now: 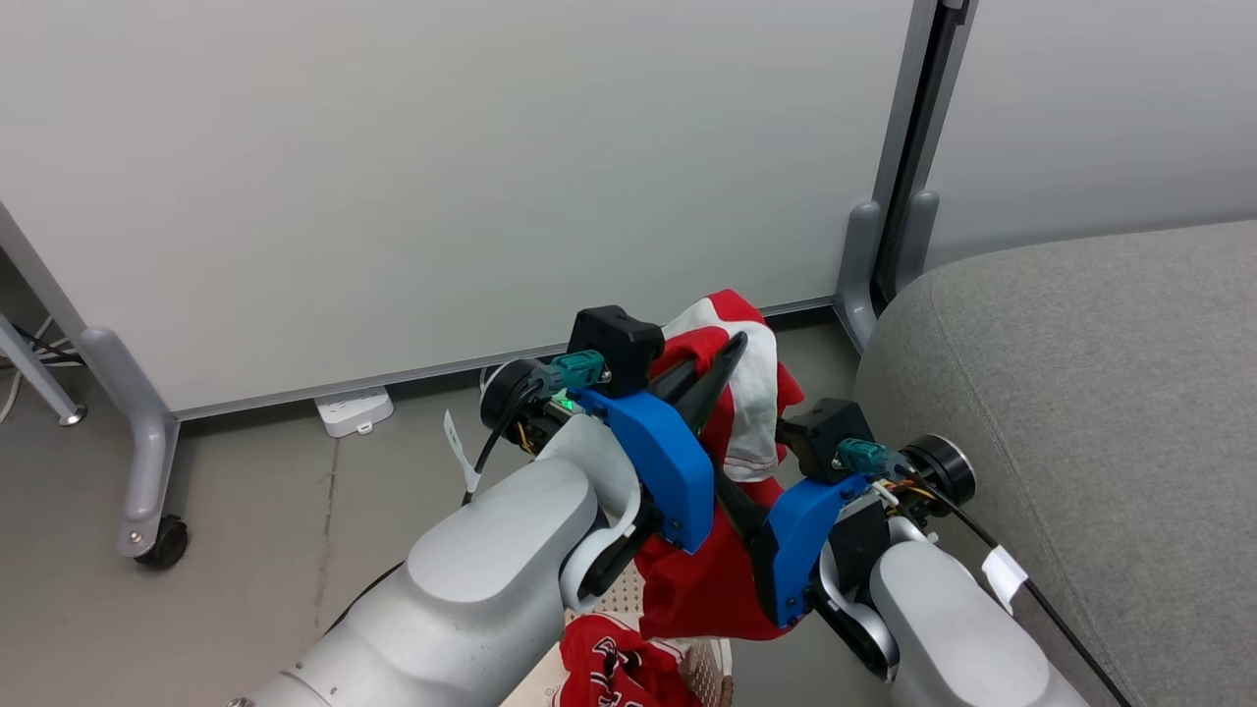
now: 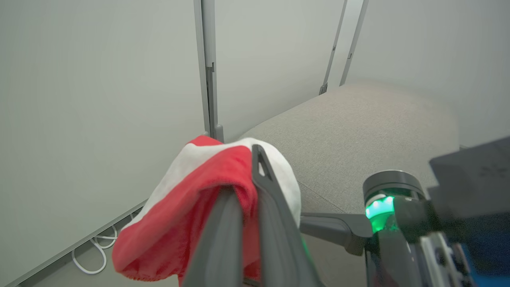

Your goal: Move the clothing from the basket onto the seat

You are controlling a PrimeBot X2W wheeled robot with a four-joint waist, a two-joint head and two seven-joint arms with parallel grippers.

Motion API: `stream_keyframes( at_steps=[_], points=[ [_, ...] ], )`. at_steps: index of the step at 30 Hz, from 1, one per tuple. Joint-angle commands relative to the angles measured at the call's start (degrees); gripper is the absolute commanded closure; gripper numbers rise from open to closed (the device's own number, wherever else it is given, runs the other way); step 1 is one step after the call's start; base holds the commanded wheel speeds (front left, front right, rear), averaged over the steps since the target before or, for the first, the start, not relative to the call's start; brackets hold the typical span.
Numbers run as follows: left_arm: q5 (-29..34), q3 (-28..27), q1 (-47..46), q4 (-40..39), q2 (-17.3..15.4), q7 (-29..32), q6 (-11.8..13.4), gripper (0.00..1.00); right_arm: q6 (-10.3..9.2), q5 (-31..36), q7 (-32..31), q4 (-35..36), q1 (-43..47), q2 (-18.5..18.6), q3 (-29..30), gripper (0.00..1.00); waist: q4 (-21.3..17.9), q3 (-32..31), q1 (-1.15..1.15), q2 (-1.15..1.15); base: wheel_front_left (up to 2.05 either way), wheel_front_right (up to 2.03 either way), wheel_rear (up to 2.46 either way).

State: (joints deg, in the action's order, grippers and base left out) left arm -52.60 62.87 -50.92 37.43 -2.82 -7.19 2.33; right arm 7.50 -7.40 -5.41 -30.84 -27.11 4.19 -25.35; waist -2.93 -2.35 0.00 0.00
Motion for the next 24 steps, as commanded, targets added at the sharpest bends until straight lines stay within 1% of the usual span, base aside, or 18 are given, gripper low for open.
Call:
stream_keyframes(
  at_steps=[1, 2, 3, 10, 15, 24],
  points=[
    [-0.4, 0.2, -1.1, 0.1, -0.1, -0.6, 0.1, 1.0, -0.02, -0.8, 0.5, -1.4, -1.3, 0.1, -0.6, 0.46, 0.1, 0.0, 0.0, 0.0, 0.0, 0.0, 0.0],
    [-0.7, 0.5, -1.3, 0.1, -0.1, -0.7, 0.2, 1.0, -0.02, -1.2, 0.9, -2.4, -2.0, 0.1, -1.0, 0.98, 0.2, 0.0, 0.0, 0.0, 0.0, 0.0, 0.0],
    [-0.9, 0.9, -1.3, 0.2, -0.1, -0.8, 0.3, 1.0, -0.02, -1.5, 1.2, -3.2, -2.6, 0.1, -1.4, 1.0, 0.2, 0.0, 0.0, 0.0, 0.0, 0.0, 0.0],
    [-2.8, 2.3, -2.1, 1.0, -0.1, -1.9, 0.8, 1.0, -0.02, -2.7, 4.0, -7.2, -4.9, 0.0, -2.6, 1.0, 0.4, -0.2, 0.0, 0.0, 0.0, 0.0, 0.0],
    [-3.9, 3.2, -2.4, 2.1, -0.1, -2.5, 0.6, 1.0, -0.02, -3.0, 5.5, -8.7, -5.6, 0.0, -3.2, 1.0, 0.3, -0.3, 0.0, 0.0, 0.0, 0.0, 0.0],
    [-5.3, 4.8, -3.3, 3.4, -0.1, -3.4, 1.0, 1.0, -0.02, -3.5, 6.8, -10.8, -6.4, -0.2, -3.8, 1.0, 0.2, -0.3, 0.0, 0.0, 0.0, 0.0, 0.0]
  ],
)
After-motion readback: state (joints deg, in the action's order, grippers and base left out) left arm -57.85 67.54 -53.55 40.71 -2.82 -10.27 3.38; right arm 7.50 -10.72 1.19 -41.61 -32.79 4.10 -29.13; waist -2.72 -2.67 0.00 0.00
